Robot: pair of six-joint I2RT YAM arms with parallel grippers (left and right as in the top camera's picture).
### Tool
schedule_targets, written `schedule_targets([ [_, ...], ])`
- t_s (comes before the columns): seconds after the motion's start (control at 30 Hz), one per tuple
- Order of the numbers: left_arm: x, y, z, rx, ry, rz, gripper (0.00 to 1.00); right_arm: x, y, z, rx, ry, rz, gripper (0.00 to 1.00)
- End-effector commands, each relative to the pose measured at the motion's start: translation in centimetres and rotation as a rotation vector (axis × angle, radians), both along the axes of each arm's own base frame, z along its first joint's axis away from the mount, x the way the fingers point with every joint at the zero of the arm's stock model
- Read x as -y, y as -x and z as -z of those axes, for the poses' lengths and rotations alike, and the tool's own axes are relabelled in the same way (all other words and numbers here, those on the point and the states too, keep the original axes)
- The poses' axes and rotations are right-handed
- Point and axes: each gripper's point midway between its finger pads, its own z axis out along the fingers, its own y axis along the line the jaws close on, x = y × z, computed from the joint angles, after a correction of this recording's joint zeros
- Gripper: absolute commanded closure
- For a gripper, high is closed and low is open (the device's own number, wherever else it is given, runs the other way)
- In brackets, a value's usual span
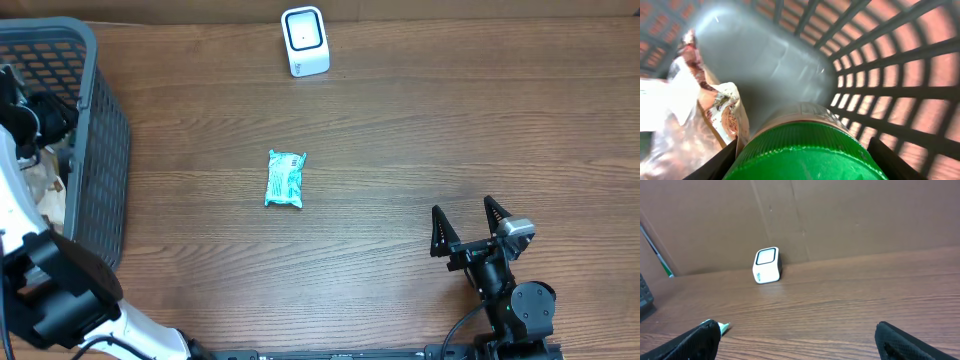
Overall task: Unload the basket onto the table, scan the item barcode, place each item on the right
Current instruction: 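Grasp the green-lidded jar in the basket with the left gripper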
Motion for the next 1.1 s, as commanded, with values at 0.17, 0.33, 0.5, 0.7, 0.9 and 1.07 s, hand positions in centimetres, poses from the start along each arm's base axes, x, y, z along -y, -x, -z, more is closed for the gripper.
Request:
schedule_targets([
  [0.17, 0.6, 0.7, -4.1, 0.058, -0.030, -0.034, 0.70, 0.2, -0.1, 0.4, -0.002, 0.005, 0.011, 0.00],
  [0.33, 0.1, 1.1, -4.0, 0.043, -0.033, -0.087, 0.70, 0.2, -0.1, 0.4, -0.002, 0.005, 0.011, 0.00],
  [0.5, 0.1, 1.2, -3.9, 0.039, -0.030, -0.087, 0.66, 0.2, -0.1, 0.4, -0.002, 0.005, 0.011, 0.00],
  [0.7, -1.2, 2.4, -1.7, -0.058, -0.082, -0.135, 0.63, 0.2, -0.1, 0.4, -0.002, 0.005, 0.011, 0.00],
  [0.9, -2.8, 4.4, 3.3, -0.219, -0.114, -0.243, 0.71, 0.2, -0.1, 0.4, -0.002, 0.005, 0.011, 0.00],
  [1.07, -3.8, 5.4, 6.4, -0.311, -0.147, -0.264, 0.71, 0.2, -0.1, 0.4, -0.002, 0.005, 0.011, 0.00],
])
